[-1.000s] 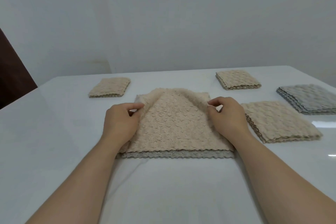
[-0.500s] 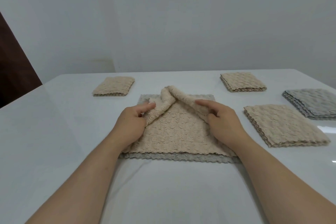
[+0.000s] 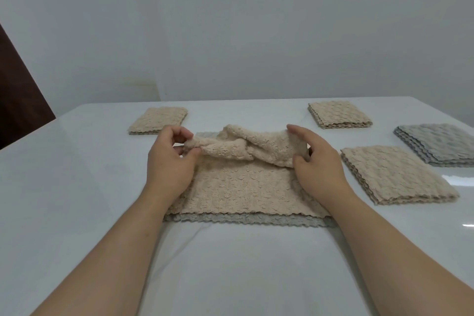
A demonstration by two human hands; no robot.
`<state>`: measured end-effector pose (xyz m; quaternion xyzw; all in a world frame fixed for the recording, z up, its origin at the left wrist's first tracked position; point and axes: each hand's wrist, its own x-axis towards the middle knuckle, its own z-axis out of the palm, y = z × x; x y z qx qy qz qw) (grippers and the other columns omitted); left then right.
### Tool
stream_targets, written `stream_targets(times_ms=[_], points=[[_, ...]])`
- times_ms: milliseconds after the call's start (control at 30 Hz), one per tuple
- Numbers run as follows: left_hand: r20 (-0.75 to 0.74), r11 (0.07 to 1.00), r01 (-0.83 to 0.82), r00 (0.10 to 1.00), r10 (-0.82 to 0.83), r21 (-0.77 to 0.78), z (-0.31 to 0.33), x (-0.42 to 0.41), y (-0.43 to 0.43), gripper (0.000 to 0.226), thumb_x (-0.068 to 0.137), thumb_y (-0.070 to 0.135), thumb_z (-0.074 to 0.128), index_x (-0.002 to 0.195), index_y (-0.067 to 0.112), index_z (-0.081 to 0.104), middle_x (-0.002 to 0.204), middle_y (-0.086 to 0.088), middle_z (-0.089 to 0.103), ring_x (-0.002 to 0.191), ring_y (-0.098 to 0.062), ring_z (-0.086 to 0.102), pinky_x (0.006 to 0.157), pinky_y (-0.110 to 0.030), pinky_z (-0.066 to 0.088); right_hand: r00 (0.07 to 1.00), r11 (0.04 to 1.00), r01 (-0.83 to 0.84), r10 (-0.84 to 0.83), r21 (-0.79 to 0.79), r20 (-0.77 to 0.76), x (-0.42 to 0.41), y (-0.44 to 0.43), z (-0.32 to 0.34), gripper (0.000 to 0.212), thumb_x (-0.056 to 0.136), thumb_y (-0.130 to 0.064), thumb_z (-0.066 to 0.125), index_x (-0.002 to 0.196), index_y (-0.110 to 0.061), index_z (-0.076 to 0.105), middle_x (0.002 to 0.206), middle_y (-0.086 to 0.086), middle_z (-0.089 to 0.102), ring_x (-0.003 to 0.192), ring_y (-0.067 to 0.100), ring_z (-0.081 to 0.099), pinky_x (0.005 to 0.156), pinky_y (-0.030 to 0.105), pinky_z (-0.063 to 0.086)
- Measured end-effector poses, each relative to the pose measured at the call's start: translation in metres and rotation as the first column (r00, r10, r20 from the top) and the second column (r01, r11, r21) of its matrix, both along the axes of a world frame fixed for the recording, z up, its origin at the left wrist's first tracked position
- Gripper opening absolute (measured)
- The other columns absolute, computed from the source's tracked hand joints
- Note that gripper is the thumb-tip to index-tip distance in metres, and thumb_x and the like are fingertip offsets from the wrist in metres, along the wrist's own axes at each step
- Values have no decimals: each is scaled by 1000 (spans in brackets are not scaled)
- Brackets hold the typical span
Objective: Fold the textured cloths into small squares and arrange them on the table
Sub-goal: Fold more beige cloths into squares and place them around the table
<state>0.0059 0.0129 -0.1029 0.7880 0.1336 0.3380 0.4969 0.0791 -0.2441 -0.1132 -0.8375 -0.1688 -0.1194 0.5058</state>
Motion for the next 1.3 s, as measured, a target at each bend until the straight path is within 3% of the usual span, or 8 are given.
stream_targets(times_ms=[67,267,433,600,733,1000,1100,1300], points=[[10,998,36,999,-35,-48,0,0,0,42,88,-6,69,95,34,58,105,14,63,75,-16,69,78,-40,61,1000,1000,10,-10,7,15,0,0,2,60,91,4,51,138,-31,61,124,-20,62,100,-13,51,102,21,45],[-25,994,108,994,-109,-14,0,0,-3,59,88,-12,58,111,42,64,107,16,72,88,2,65,82,-22,49,990,990,124,-128,63,61,1,-1,1,13,98,-33,63,105,-34,73,94,-19,68,95,1,60,76,10,40],[-36,985,101,994,-107,-141,2,-1,-5,44,86,-2,63,111,34,63,83,4,71,77,-26,64,74,-33,48,992,987,122,-121,105,-21,2,0,1,51,91,3,50,120,-38,58,108,-17,58,98,3,58,81,23,45],[-86,993,98,991,-104,-66,3,-1,-7,49,84,4,72,126,29,63,78,7,61,63,-1,53,73,-20,43,992,992,123,-123,11,-11,4,-2,3,75,84,11,47,145,-31,50,96,-8,50,87,12,52,70,22,41],[-129,999,36,991,-37,-6,6,-4,-4,45,86,6,65,122,32,69,68,19,60,60,4,54,69,-21,46,990,990,142,-141,-14,22,3,-2,5,76,81,14,47,145,-27,53,108,-7,55,106,14,50,89,23,41],[-113,961,-80,987,113,264,4,-5,4,26,84,16,68,85,41,76,105,14,65,87,-12,55,71,-22,40,975,980,200,-197,-15,107,2,-2,7,53,82,-3,58,126,-30,68,118,-15,61,110,14,54,98,33,46],[-68,971,-112,989,129,212,2,-5,7,31,83,12,67,89,40,77,109,13,70,84,-20,61,73,-25,47,963,967,254,-256,28,82,2,-4,9,44,86,-10,61,124,-31,70,117,-16,61,108,3,53,95,21,39],[-44,995,-71,997,68,-66,7,-4,1,35,86,-1,62,87,32,74,94,8,74,66,-15,72,64,-29,58,966,964,257,-259,72,27,1,-3,7,34,87,-11,58,106,-37,69,104,-12,70,78,13,64,80,36,57]])
